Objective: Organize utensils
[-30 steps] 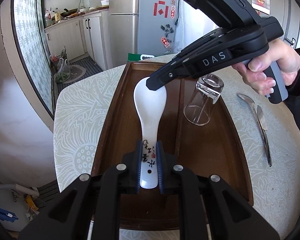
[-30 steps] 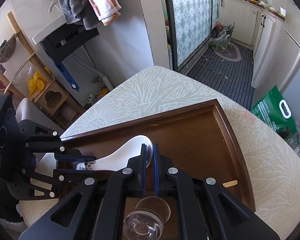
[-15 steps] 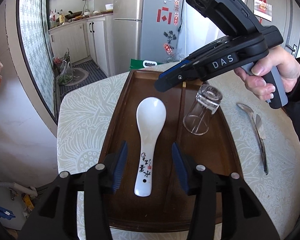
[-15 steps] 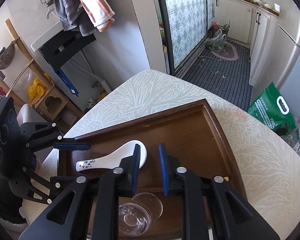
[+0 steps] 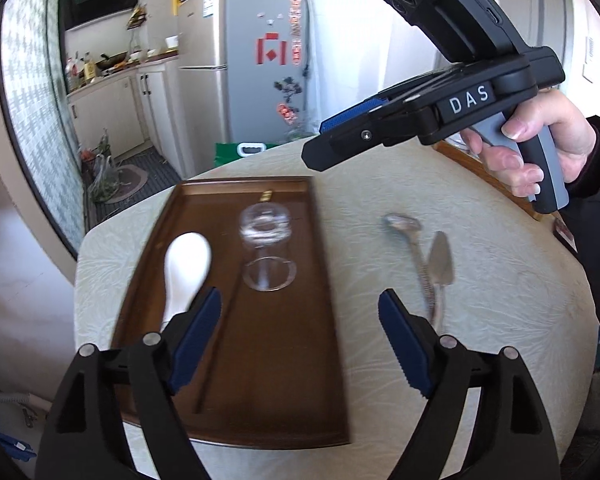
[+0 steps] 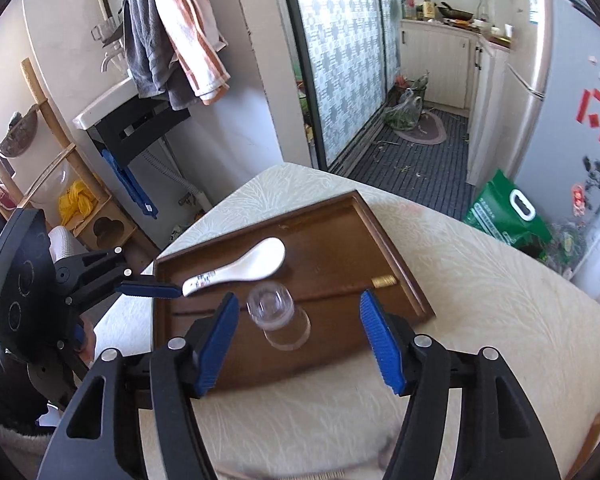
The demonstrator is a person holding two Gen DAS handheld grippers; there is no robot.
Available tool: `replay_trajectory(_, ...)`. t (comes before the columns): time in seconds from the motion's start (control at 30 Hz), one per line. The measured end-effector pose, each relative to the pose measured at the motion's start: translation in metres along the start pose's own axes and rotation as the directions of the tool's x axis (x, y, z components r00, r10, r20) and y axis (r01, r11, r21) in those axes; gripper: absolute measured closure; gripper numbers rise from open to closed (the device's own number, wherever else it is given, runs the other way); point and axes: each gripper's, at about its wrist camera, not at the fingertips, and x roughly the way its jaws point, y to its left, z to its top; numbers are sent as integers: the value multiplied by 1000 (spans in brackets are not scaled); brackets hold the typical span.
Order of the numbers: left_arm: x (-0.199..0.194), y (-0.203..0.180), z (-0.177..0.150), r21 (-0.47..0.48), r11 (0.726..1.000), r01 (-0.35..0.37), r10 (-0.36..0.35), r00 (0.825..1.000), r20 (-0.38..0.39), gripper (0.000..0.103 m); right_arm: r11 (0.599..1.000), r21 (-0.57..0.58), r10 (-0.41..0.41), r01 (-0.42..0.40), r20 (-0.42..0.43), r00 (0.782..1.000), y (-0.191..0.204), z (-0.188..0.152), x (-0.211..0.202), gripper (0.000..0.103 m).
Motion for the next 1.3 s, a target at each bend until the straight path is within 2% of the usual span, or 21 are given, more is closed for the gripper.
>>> replay_trajectory(0.23,8,-59,0,75,995,67,-67,998,-10,17,996,85,-40,38,21,999,-34,-53,-35,33)
replay_trajectory(0.43,23,-91,-14,114,988,100,-94,994,-59,17,988,156,-16,10,37,999,-50,-97,-46,33)
replay_trajectory(0.73,43,-102,-38,110,984,143,-128,983,-130,17,982,188,5,-12,39,999,-57,-136,-52,33)
replay_trajectory(0.93,48,-90,-46,86,985,150,-139,983,-119,17,979,203,14,-23,46,999,-64,-154,-50,33)
replay_trajectory(1.03,51,-88,-46,75,984,164,-154,980,-127,23,976,216,21,-30,41,999,-68,-159,-45,33)
replay_trajectory(1.1,53,-88,-47,78,984,162,-151,980,-133,36,975,220,26,-35,42,999,-69,-161,-42,33)
replay_trajectory(1.2,57,-87,-47,79,986,145,-133,981,-142,48,975,219,31,-41,45,998,-69,-161,-40,33)
replay_trajectory(1.3,59,-86,-47,79,987,139,-127,982,-143,52,975,217,35,-44,45,998,-70,-163,-39,33)
